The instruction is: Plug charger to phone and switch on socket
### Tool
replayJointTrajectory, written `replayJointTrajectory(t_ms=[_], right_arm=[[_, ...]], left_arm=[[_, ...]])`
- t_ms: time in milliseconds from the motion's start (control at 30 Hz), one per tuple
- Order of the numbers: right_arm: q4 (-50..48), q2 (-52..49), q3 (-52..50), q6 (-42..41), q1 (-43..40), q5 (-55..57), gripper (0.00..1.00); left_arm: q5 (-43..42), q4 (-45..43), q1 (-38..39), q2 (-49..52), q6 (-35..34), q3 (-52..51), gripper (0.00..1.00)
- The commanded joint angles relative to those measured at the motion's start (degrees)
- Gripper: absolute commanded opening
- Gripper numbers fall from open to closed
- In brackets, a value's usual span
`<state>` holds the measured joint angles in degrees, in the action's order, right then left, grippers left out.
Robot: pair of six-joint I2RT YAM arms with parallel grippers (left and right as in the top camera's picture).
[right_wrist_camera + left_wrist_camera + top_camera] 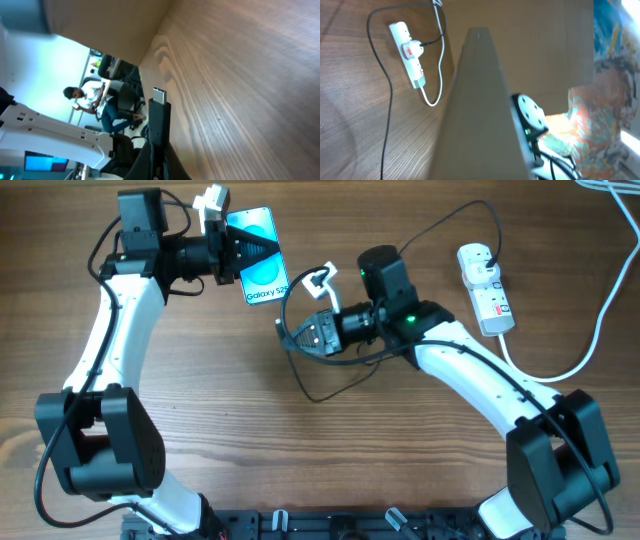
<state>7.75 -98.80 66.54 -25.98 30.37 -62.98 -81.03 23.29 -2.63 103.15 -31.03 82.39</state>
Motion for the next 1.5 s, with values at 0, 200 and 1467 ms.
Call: replayJointTrajectory(t_ms=[0, 200, 1467], right_arm=[[-1.5, 0.6, 0.5, -2.9, 1.3, -0.7, 0.04], [0.6, 4.5, 0.5, -4.0, 1.3, 5.1, 0.05], [14.8, 13.2, 0.5, 2.7, 1.7, 21.0, 0.04]], left_arm=[[0.7, -0.4, 0.2, -0.5, -2.9, 0.0, 0.04], [2.1, -0.2, -0.1, -0.5, -2.9, 0.0, 0.04], [6.5, 3.5, 7.0, -0.4, 3.9, 0.0, 0.04]])
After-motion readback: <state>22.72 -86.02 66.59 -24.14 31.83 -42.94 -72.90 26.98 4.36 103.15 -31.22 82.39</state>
